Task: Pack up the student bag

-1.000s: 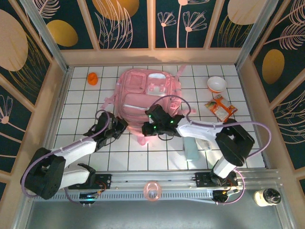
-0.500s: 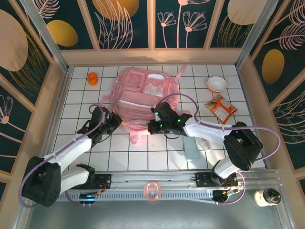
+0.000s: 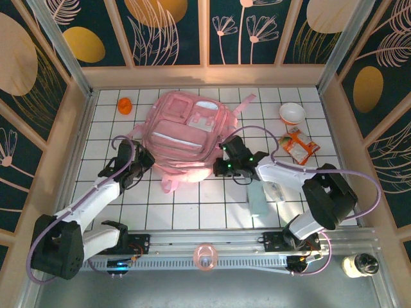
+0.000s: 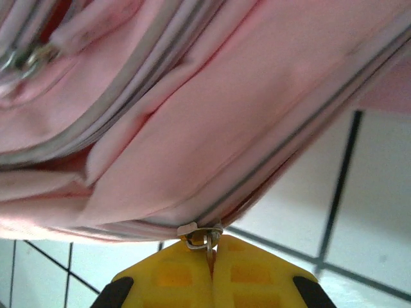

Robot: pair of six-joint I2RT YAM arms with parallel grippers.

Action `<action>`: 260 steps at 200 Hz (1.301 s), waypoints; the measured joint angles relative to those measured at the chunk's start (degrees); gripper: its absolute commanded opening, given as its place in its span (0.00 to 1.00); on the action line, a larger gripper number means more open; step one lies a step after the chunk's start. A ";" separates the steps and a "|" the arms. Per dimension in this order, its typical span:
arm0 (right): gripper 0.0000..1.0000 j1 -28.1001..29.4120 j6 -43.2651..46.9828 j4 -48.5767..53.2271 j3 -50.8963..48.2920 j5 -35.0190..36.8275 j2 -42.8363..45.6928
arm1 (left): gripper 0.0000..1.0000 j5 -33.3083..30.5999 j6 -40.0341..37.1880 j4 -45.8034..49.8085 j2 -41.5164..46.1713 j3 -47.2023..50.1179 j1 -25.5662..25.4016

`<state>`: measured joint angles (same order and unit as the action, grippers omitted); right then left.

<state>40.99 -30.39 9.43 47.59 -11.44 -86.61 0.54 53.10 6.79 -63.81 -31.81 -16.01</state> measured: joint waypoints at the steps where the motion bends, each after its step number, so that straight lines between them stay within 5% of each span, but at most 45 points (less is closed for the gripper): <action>1: 0.00 -0.13 0.11 0.00 0.00 0.00 0.00 | 0.00 -0.02 0.00 0.02 0.04 0.00 0.00; 118: 0.00 -18.10 15.08 -3.10 2.67 -8.20 -7.23 | 0.00 5.20 -2.54 2.01 2.84 0.00 -0.22; 144: 0.00 -17.64 15.72 -3.02 3.54 -8.09 -7.80 | 0.46 4.59 -5.99 2.73 4.07 -0.02 0.13; 165: 0.00 -15.78 15.45 -2.29 3.72 -6.05 -7.37 | 0.62 4.17 -10.75 2.67 6.19 -0.61 1.36; 216: 0.00 -6.10 13.49 1.33 4.17 -4.55 -4.04 | 0.63 13.20 -29.68 -1.09 9.46 -2.03 0.72; 260: 0.00 -4.46 12.44 1.99 4.87 -4.57 -3.41 | 0.74 22.51 -56.30 -3.80 9.09 -2.08 -8.13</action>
<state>36.53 -17.96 11.42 52.47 -16.01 -90.02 23.05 -3.20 2.98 -54.72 -33.89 -24.14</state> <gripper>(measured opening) 0.038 0.732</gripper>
